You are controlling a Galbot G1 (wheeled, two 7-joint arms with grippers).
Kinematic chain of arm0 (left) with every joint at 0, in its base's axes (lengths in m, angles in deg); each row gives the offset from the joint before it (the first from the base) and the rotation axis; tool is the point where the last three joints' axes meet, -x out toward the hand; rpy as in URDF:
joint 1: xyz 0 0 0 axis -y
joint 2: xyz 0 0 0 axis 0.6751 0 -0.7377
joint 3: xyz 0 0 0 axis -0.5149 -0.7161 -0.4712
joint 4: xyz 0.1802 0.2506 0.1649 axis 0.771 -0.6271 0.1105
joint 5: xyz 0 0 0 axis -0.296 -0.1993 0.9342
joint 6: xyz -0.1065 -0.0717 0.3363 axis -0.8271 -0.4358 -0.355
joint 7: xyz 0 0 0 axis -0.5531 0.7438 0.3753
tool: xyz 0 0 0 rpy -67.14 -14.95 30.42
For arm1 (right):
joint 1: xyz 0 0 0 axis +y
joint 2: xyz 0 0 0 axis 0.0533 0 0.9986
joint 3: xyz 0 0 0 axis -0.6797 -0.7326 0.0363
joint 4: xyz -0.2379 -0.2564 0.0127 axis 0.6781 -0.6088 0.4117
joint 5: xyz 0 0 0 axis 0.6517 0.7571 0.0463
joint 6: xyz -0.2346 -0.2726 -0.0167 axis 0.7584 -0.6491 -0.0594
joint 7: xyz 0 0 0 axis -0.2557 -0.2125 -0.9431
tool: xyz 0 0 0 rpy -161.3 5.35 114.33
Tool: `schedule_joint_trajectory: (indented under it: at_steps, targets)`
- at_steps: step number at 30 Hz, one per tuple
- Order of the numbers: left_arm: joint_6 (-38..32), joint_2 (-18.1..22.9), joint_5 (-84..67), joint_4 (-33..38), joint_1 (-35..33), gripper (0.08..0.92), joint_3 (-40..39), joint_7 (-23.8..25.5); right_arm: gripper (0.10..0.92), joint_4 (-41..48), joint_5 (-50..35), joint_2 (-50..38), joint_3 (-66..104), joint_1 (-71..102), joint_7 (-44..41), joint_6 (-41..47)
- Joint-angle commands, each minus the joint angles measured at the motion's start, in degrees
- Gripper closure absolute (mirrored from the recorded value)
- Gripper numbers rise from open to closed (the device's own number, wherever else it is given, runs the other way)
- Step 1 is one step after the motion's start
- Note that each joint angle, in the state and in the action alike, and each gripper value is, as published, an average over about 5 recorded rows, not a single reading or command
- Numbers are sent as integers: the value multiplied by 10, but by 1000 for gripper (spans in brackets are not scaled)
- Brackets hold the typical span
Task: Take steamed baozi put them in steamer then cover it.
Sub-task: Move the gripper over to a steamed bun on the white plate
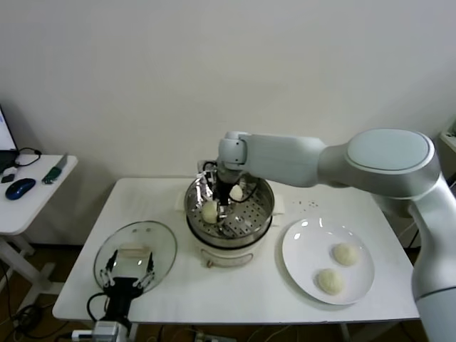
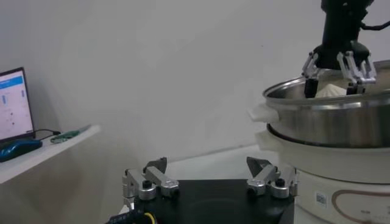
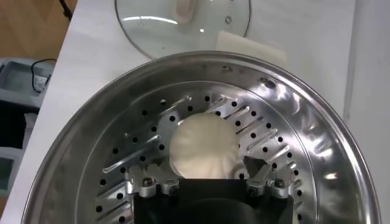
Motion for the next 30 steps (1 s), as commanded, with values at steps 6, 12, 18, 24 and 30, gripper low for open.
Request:
schedule_joint_trajectory:
  at_steps: [6, 12, 18, 24, 30]
  targets:
    - [0, 1, -1, -1, -1, 177, 1, 0, 202, -101, -23, -113, -22, -123, -42, -25]
    - [-2, 1, -2, -2, -4, 177, 5, 1, 203, -192, 14, -249, -44, -188, -69, -47]
    - [-9, 8, -7, -1, -19, 177, 10, 2, 203, -294, 97, -390, -60, -196, -77, -47]
    - [-14, 16, -10, 8, -36, 177, 15, 2, 203, -367, 191, -517, -69, -138, -77, -49]
    - [-11, 18, 5, 10, -43, 177, 23, 7, 203, -378, 306, -570, -65, -54, -89, -62]
